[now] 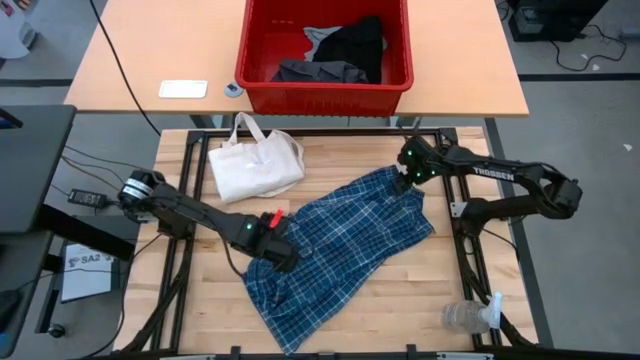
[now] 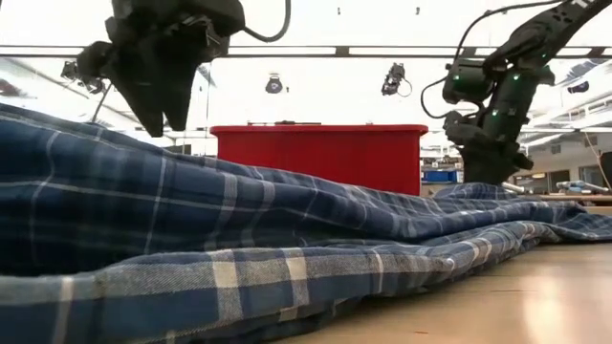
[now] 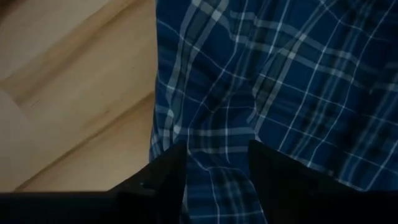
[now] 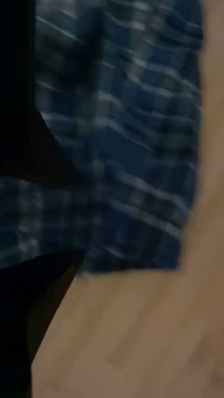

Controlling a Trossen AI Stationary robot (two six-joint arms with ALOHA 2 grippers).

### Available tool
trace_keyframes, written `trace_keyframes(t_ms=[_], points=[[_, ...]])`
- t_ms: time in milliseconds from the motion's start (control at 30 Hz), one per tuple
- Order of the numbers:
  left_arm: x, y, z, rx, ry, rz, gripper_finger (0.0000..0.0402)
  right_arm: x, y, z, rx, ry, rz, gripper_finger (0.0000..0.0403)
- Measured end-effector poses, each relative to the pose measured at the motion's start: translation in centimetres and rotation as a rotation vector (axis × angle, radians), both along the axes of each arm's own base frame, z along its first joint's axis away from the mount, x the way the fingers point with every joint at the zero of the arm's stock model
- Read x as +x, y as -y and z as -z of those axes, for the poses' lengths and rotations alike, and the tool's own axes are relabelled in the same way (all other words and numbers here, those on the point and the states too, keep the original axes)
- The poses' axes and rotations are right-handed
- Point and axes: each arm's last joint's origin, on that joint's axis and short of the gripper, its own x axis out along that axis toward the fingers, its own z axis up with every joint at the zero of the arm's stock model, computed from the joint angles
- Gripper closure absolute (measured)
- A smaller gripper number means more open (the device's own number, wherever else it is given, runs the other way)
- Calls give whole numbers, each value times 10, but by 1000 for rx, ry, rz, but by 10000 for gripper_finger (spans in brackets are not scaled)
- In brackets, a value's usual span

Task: Fold laundry
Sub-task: Fold the blue pants

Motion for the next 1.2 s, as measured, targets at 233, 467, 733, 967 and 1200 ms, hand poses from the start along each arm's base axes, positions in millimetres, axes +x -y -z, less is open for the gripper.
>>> trace_keyframes(t_ms=[233, 467, 733, 967, 1200], points=[[-2, 4, 0, 11, 15, -26, 225, 5, 18, 21, 32, -21, -72, 170], [-6, 14, 0, -4, 24, -65, 225, 8, 19, 31, 86, -40, -91, 219], [-18, 31, 0, 3, 15, -126, 225, 5, 12, 11, 17, 27, -132, 389], [-18, 29, 1, 9, 8, -143, 225, 11, 17, -17, -164, 55, -173, 397], [-16, 26, 1, 6, 13, -147, 225, 38, 37, -55, -365, 107, -216, 400]])
